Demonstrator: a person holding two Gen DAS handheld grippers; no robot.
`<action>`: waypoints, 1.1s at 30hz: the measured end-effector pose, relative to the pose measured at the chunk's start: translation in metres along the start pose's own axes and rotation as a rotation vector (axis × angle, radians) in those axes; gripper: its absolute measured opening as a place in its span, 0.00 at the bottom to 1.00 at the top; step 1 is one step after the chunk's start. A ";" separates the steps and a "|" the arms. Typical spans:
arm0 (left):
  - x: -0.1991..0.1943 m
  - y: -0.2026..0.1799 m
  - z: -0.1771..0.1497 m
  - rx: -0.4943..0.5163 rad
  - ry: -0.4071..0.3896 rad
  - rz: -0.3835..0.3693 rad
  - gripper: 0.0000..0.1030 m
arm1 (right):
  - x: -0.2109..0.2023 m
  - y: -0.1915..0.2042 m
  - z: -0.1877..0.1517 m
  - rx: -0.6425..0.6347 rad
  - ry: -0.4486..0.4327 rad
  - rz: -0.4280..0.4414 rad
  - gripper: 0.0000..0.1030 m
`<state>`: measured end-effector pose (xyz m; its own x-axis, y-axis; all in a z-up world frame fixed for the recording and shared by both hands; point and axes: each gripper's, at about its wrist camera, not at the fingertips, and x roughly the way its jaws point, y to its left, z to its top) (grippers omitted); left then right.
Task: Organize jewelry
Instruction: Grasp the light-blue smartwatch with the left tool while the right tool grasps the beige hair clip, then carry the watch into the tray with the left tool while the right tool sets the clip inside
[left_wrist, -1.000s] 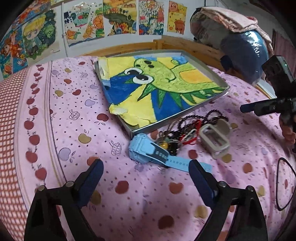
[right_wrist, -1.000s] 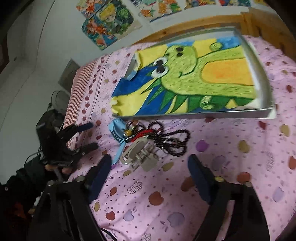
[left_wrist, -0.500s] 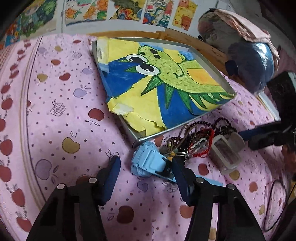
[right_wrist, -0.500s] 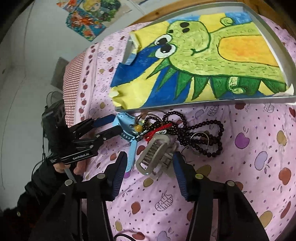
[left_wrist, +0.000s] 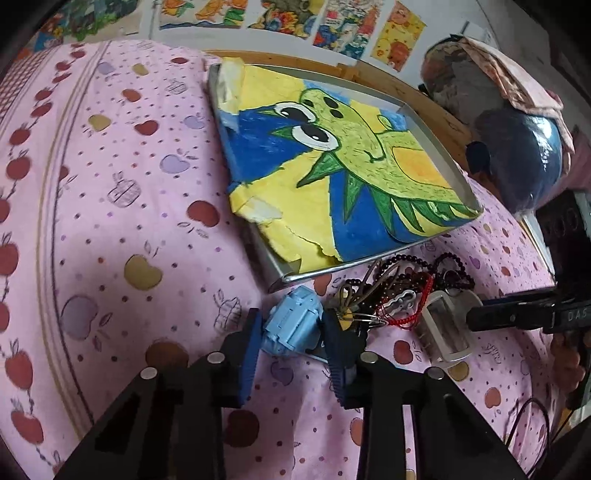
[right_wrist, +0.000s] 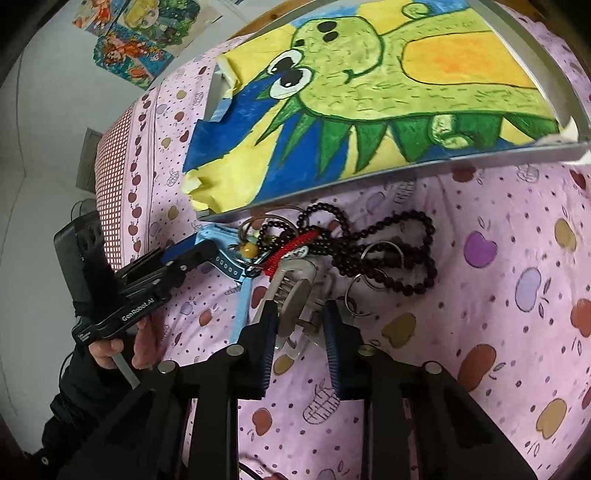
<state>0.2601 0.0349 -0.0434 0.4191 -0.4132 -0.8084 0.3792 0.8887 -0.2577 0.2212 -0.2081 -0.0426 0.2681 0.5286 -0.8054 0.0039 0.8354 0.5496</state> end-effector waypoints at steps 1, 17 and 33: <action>-0.002 0.000 -0.002 -0.004 -0.003 0.008 0.28 | 0.000 -0.001 -0.001 -0.002 -0.003 -0.007 0.09; -0.076 -0.047 -0.024 0.103 -0.192 0.110 0.27 | -0.037 0.005 -0.023 -0.105 -0.100 0.012 0.04; -0.090 -0.052 0.041 0.033 -0.346 0.203 0.27 | -0.105 -0.002 0.029 -0.137 -0.363 -0.069 0.04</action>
<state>0.2367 0.0171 0.0643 0.7391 -0.2778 -0.6137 0.2840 0.9546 -0.0900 0.2214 -0.2697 0.0474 0.5952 0.4032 -0.6951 -0.0879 0.8925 0.4424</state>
